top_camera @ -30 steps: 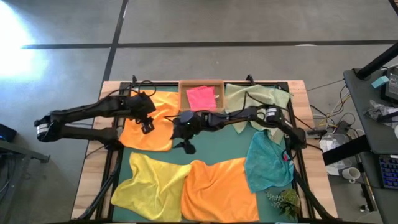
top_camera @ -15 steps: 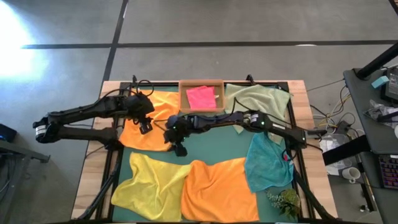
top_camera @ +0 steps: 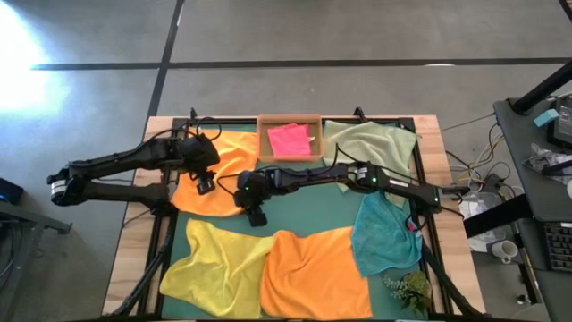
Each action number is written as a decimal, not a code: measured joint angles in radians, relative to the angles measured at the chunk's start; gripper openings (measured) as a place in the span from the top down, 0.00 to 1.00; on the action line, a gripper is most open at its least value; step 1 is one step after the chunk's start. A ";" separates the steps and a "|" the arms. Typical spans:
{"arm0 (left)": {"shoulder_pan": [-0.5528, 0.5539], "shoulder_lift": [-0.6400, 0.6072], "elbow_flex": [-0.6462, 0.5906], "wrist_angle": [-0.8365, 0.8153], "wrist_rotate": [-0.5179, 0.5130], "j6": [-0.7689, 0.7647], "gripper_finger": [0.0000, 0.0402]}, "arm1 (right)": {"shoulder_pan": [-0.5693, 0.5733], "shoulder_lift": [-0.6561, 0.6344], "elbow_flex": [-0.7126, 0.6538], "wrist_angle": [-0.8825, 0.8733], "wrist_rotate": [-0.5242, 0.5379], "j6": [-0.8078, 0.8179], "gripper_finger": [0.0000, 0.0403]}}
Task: Fold microfiber towels
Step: Fold the top orange towel
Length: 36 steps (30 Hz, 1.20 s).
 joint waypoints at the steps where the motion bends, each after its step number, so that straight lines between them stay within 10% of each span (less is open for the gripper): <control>1: 0.000 0.000 0.000 -0.009 0.000 0.000 0.59 | 0.001 -0.001 0.000 -0.005 -0.003 0.003 0.69; 10: 0.000 0.000 -0.001 -0.090 0.012 -0.001 0.59 | 0.016 -0.044 -0.002 -0.181 0.008 0.031 0.96; 20: -0.016 -0.004 -0.053 -0.112 0.240 -0.031 0.59 | 0.004 -0.108 -0.005 -0.384 0.007 0.065 0.98; 36: -0.138 0.050 -0.067 -0.101 0.240 -0.130 0.59 | -0.067 -0.187 0.008 -0.434 -0.026 0.295 0.98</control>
